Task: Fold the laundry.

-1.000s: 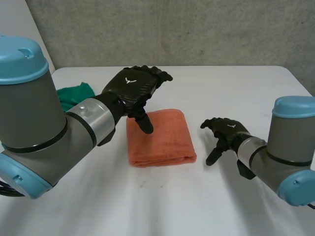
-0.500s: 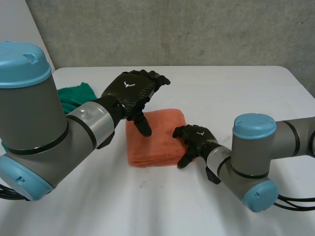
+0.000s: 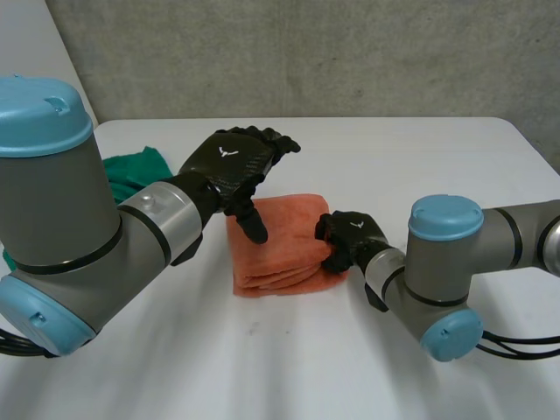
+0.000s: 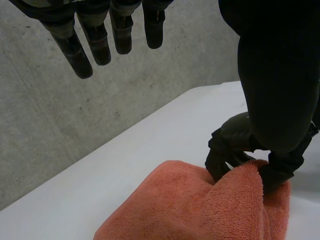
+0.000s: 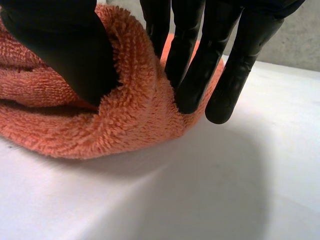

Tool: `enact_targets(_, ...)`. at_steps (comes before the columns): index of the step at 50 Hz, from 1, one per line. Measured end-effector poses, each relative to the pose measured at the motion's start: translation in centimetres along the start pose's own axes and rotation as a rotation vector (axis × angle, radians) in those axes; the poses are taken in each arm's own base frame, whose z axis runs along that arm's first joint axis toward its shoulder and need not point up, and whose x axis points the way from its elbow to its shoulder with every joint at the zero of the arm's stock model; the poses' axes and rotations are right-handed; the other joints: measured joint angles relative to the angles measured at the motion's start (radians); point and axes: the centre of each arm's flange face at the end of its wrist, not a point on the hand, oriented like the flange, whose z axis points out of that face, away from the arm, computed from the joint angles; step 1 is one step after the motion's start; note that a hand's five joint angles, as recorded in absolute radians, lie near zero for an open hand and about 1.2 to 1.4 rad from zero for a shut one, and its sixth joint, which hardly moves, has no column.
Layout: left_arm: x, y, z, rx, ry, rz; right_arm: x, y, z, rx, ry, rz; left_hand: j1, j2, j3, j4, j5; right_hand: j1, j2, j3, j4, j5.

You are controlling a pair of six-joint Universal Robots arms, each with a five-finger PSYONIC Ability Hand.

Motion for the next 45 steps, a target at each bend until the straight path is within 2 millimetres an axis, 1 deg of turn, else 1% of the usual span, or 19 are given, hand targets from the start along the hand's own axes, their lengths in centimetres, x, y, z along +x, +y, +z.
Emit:
enact_targets(5, 0.0, 0.0, 0.0, 0.001, 0.000, 0.000, -0.1, -0.4, 0.4, 0.014, -0.018, -0.098, 0.000, 0.000, 0.000, 0.000, 0.000, 0.031, 0.020, 0.000, 0.000, 0.000)
enact_targets(11, 0.0, 0.0, 0.0, 0.000, -0.001, 0.000, -0.1, -1.6, 2.0, 0.066, -0.069, -0.316, 0.000, 0.000, 0.000, 0.000, 0.000, 0.070, 0.020, 0.000, 0.000, 0.000)
enact_targets(15, -0.1, 0.0, 0.0, -0.001, -0.002, -0.006, 0.9, -2.6, 3.4, 0.107, -0.078, -0.421, 0.000, 0.000, 0.000, 0.000, 0.000, 0.070, 0.020, 0.000, 0.000, 0.000)
enact_targets(16, -0.1, 0.0, 0.0, -0.002, -0.003, -0.012, 2.5, -3.5, 4.6, 0.134, -0.064, -0.470, 0.000, 0.000, 0.000, 0.000, 0.000, 0.070, 0.020, 0.000, 0.001, 0.000)
enact_targets(17, -0.1, 0.0, 0.0, -0.002, -0.003, -0.012, 2.5, -3.5, 4.6, 0.134, -0.064, -0.470, 0.000, 0.000, 0.000, 0.000, 0.000, 0.070, 0.020, 0.000, 0.001, 0.000)
enact_targets(18, -0.1, 0.1, 0.0, -0.002, -0.003, -0.017, 3.9, -4.1, 5.3, 0.150, -0.049, -0.493, 0.000, 0.000, 0.000, 0.000, 0.000, 0.070, 0.020, 0.000, 0.000, 0.000)
enact_targets(21, -0.1, 0.1, 0.0, -0.003, -0.003, -0.024, 6.5, -4.9, 6.6, 0.173, -0.014, -0.515, 0.000, 0.000, 0.000, 0.000, 0.000, 0.070, 0.020, 0.000, 0.000, 0.000)
enact_targets(23, -0.1, 0.1, 0.0, -0.004, -0.004, -0.028, 9.4, -5.6, 7.7, 0.187, 0.035, -0.519, 0.000, 0.000, 0.000, 0.000, 0.000, 0.071, 0.020, 0.000, 0.001, 0.000)
enact_targets(25, -0.1, 0.1, 0.0, -0.004, -0.004, -0.030, 11.2, -5.8, 8.2, 0.190, 0.067, -0.517, 0.000, 0.000, 0.000, 0.000, 0.000, 0.075, 0.020, 0.000, 0.001, 0.000)
enact_targets(29, -0.1, 0.2, 0.1, -0.005, -0.005, -0.029, 17.4, -6.2, 9.0, 0.191, 0.194, -0.513, 0.000, 0.000, 0.000, 0.000, 0.000, 0.076, 0.020, 0.000, 0.001, 0.004)
enact_targets(30, -0.1, 0.2, 0.1, -0.005, -0.005, -0.029, 18.2, -6.2, 9.0, 0.191, 0.211, -0.515, 0.000, 0.000, 0.000, 0.000, 0.000, 0.076, 0.020, 0.000, 0.001, 0.004)
enact_targets(31, -0.1, 0.1, 0.1, -0.005, -0.005, -0.028, 20.5, -6.2, 8.9, 0.189, 0.266, -0.520, 0.000, 0.000, 0.000, 0.000, 0.000, 0.076, 0.020, 0.000, 0.001, 0.005)
enact_targets(33, -0.1, 0.1, 0.1, -0.004, -0.006, -0.027, 22.3, -6.3, 8.7, 0.187, 0.311, -0.527, 0.000, 0.000, 0.000, 0.000, 0.000, 0.076, 0.020, 0.000, 0.001, 0.005)
enact_targets(34, -0.2, 0.1, 0.1, -0.003, -0.006, -0.027, 26.1, -6.5, 8.1, 0.183, 0.413, -0.544, 0.000, 0.000, 0.000, 0.000, 0.000, 0.076, 0.020, 0.000, 0.001, 0.005)
enact_targets(36, -0.2, 0.0, 0.1, -0.001, -0.006, -0.025, 29.4, -6.6, 7.2, 0.179, 0.509, -0.558, 0.000, 0.000, 0.000, 0.000, 0.000, 0.076, 0.020, 0.000, 0.001, 0.005)
enact_targets(37, -0.2, 0.0, 0.1, 0.000, -0.006, -0.025, 29.8, -6.7, 7.1, 0.179, 0.522, -0.560, 0.000, 0.000, 0.000, 0.000, 0.000, 0.076, 0.020, 0.000, 0.001, 0.005)
enact_targets(38, -0.2, 0.0, 0.1, 0.001, -0.006, -0.025, 31.7, -6.8, 6.4, 0.176, 0.581, -0.566, 0.000, 0.000, 0.000, 0.000, 0.000, 0.076, 0.020, 0.000, 0.001, 0.005)
enact_targets(42, -0.1, -0.1, 0.3, 0.005, -0.005, -0.024, 36.2, -6.7, 4.5, 0.161, 0.727, -0.569, 0.000, 0.000, 0.000, 0.000, 0.000, 0.075, 0.020, 0.000, 0.001, 0.017)
enact_targets(45, -0.1, -0.1, 0.4, 0.006, -0.003, -0.024, 38.0, -6.3, 3.5, 0.139, 0.794, -0.560, 0.000, 0.000, 0.000, 0.000, 0.000, 0.075, 0.020, 0.000, 0.001, 0.020)
